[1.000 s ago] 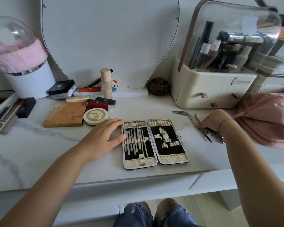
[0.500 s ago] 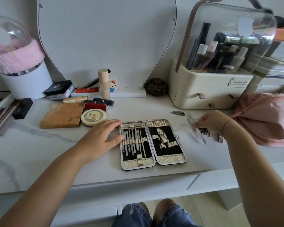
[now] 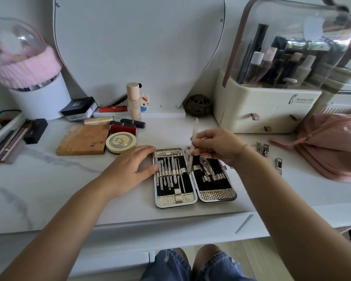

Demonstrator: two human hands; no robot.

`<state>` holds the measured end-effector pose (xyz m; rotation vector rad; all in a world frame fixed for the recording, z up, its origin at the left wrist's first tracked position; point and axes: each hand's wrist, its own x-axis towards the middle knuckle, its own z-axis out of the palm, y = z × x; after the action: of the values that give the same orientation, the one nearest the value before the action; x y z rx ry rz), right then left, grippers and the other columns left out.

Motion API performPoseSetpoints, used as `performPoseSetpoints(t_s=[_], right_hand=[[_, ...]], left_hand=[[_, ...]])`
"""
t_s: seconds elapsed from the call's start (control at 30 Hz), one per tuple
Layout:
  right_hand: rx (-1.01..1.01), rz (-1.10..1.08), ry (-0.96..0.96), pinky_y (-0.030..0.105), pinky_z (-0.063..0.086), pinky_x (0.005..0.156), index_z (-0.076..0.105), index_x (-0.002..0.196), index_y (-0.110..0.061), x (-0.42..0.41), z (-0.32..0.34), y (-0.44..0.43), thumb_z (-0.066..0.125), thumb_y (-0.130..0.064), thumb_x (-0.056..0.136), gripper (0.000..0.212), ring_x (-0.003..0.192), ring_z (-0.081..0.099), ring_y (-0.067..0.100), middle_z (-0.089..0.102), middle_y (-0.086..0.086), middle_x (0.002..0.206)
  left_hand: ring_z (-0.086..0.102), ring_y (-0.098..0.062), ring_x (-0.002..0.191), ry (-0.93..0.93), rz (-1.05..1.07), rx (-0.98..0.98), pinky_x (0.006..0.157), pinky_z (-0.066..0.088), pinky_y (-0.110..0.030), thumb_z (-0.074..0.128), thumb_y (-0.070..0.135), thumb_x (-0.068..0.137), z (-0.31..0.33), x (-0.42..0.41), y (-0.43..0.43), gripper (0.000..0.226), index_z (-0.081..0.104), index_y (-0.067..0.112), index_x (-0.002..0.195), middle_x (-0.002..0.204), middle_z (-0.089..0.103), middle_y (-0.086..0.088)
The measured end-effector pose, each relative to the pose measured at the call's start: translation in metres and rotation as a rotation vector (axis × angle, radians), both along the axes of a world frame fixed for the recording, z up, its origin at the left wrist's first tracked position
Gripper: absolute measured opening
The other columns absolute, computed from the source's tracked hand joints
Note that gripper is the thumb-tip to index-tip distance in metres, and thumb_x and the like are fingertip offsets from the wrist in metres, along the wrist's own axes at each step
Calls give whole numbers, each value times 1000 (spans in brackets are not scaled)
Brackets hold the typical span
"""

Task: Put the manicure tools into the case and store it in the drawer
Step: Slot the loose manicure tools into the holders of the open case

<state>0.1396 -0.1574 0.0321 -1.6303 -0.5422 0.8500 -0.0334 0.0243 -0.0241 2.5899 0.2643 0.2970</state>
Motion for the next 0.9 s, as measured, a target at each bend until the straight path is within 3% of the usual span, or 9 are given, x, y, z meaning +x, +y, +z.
performPoseSetpoints(t_s=[0.23, 0.4, 0.53, 0.63, 0.77, 0.9], right_hand=[[-83, -30, 11, 12, 45, 37, 58, 85, -3, 8, -7, 26, 62, -2, 85, 4, 45, 64, 6, 65, 2, 49], [-212, 123, -66, 13, 41, 35, 61, 84, -3, 7, -3, 29, 63, -2, 84, 3, 40, 58, 5, 64, 1, 49], [-343, 228, -268, 19, 29, 41, 65, 78, -6, 6, -3, 28, 70, -12, 80, 8, 41, 35, 10, 46, 0, 47], [-430, 254, -392, 20, 25, 44, 67, 75, -7, 3, 0, 26, 75, -16, 75, 12, 42, 29, 10, 41, 2, 51], [-548, 296, -658, 18, 33, 43, 65, 71, -13, -2, 5, 29, 81, -27, 68, 21, 45, 40, 10, 56, 3, 61], [-406, 107, -837, 19, 38, 56, 66, 91, -10, 5, 3, 38, 76, -25, 74, 25, 57, 48, 4, 53, -7, 67]], left_hand=[[25, -7, 135, -2, -4, 9, 107, 18, -22, 41, 55, 86, -1, 1, 1, 64, 30, 27, 142, 149, 30, 9], [27, -7, 135, -5, -14, 9, 107, 19, -21, 36, 60, 81, 0, 0, 1, 70, 31, 25, 142, 148, 32, 8], [27, -8, 135, -3, -15, 2, 109, 20, -23, 36, 61, 81, -1, 1, 2, 71, 32, 25, 142, 148, 32, 7], [25, -8, 135, -1, -10, 4, 107, 18, -21, 36, 60, 81, -1, 1, 1, 70, 31, 26, 142, 148, 31, 8], [27, -9, 135, 0, -8, -1, 108, 20, -23, 36, 66, 81, -2, 1, 2, 72, 32, 27, 141, 148, 32, 8], [29, -8, 133, -4, -9, -1, 109, 23, -26, 36, 70, 81, -3, 1, 4, 73, 33, 27, 140, 146, 34, 8]])
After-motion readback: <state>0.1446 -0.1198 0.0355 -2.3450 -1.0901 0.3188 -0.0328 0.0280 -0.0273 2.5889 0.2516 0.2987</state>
